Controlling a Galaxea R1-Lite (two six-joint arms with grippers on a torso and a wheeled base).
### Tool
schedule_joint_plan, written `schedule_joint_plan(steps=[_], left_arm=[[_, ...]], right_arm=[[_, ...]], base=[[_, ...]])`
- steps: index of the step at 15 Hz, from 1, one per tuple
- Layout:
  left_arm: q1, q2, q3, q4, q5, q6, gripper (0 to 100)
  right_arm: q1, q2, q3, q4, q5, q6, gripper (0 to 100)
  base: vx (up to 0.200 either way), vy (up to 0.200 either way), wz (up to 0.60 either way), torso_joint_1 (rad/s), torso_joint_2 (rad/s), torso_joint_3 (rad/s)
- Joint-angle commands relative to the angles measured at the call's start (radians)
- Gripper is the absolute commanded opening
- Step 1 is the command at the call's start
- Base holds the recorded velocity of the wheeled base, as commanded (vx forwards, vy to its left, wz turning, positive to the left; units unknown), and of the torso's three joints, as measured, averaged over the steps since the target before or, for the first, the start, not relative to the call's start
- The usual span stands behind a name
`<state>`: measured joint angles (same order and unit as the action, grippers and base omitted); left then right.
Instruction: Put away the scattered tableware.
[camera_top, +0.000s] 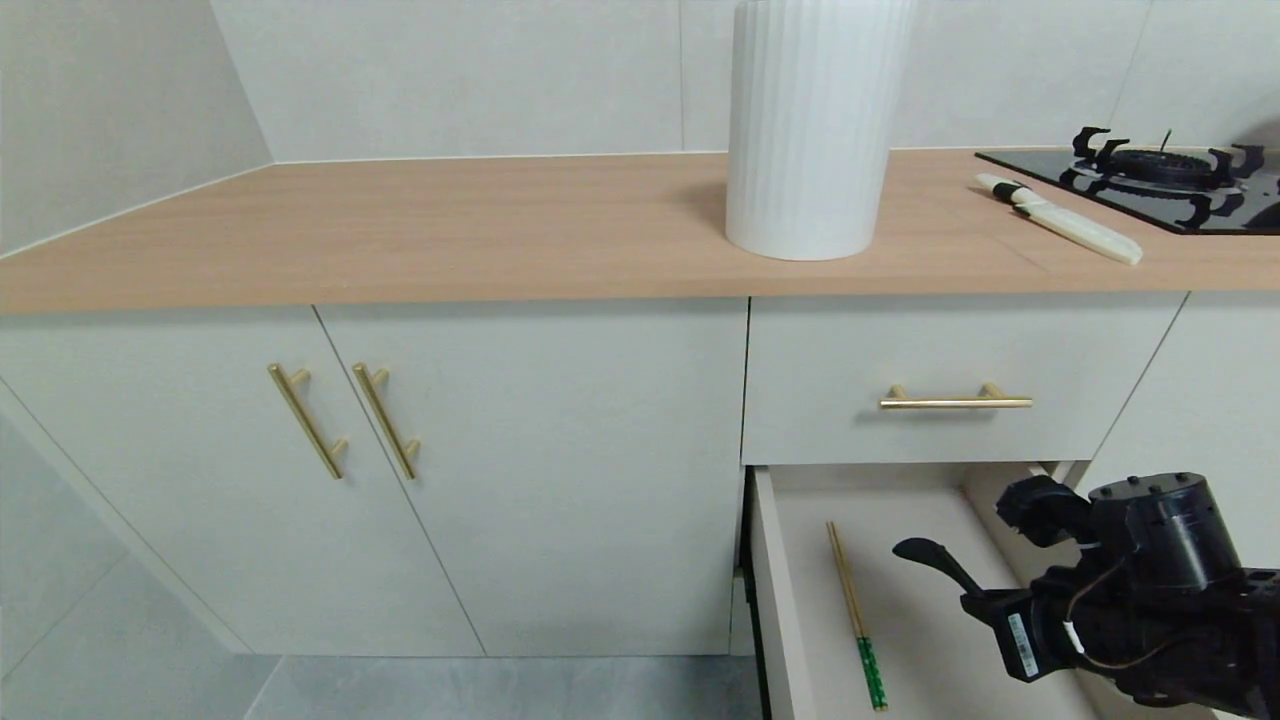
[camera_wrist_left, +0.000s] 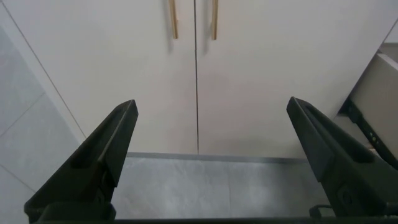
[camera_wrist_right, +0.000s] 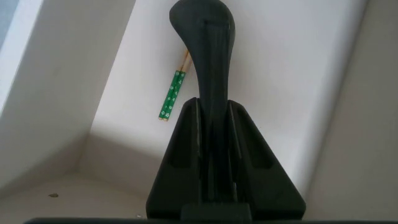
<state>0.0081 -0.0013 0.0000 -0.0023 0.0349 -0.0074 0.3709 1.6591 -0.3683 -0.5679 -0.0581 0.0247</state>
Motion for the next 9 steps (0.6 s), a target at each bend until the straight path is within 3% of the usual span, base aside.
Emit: schedule_joint_plan(steps=[1, 7, 9], left_arm=[[0.0, 0.001, 0.0, -0.001, 0.0, 0.0, 100], [0.001, 0.001, 0.0, -0.001, 0.0, 0.0, 100], [0.001, 0.001, 0.0, -0.001, 0.0, 0.0, 100]], right_arm=[[0.0, 0.007, 0.002, 0.0, 0.0, 0.0, 0], [0.0, 0.068, -0.008, -0.067, -0.008, 0.014, 0], [0.0, 0.182, -0.027, -0.164, -0.105, 0.073, 0]], base=[[0.0, 0.0, 0.0, -0.017, 0.05, 0.036], [0.0, 0.0, 0.0, 0.0, 0.0, 0.0], [0.0, 0.0, 0.0, 0.0, 0.0, 0.0]])
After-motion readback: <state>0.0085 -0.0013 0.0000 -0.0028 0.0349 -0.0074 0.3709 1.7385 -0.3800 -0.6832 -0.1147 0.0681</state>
